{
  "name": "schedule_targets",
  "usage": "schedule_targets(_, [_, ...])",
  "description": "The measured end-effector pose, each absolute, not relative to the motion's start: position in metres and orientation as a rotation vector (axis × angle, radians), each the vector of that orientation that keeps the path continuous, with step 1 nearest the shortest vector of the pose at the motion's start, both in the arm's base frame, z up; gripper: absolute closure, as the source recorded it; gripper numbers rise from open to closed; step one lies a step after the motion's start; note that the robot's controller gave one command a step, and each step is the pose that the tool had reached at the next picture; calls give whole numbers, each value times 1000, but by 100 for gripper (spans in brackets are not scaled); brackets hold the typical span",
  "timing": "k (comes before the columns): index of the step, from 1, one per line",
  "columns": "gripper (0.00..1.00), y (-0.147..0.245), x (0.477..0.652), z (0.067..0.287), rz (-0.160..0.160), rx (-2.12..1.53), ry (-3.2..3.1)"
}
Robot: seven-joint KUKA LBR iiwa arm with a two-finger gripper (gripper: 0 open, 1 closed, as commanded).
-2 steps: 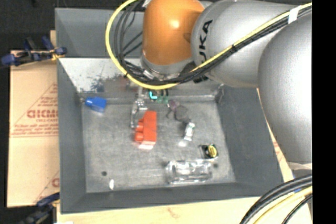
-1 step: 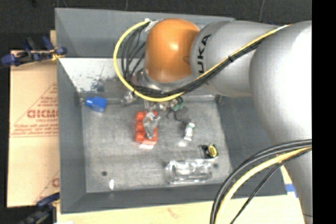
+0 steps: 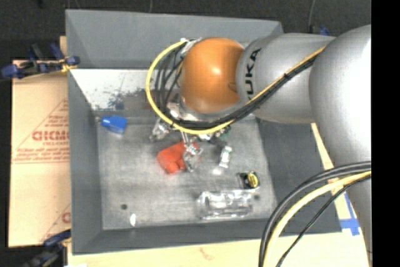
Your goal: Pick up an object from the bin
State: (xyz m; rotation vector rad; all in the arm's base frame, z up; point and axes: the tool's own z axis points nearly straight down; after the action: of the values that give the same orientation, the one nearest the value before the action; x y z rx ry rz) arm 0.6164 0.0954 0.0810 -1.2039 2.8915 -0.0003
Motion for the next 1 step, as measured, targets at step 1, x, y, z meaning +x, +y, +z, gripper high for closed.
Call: schedule_targets(1, [100, 95, 616, 81, 2, -1202, 2894])
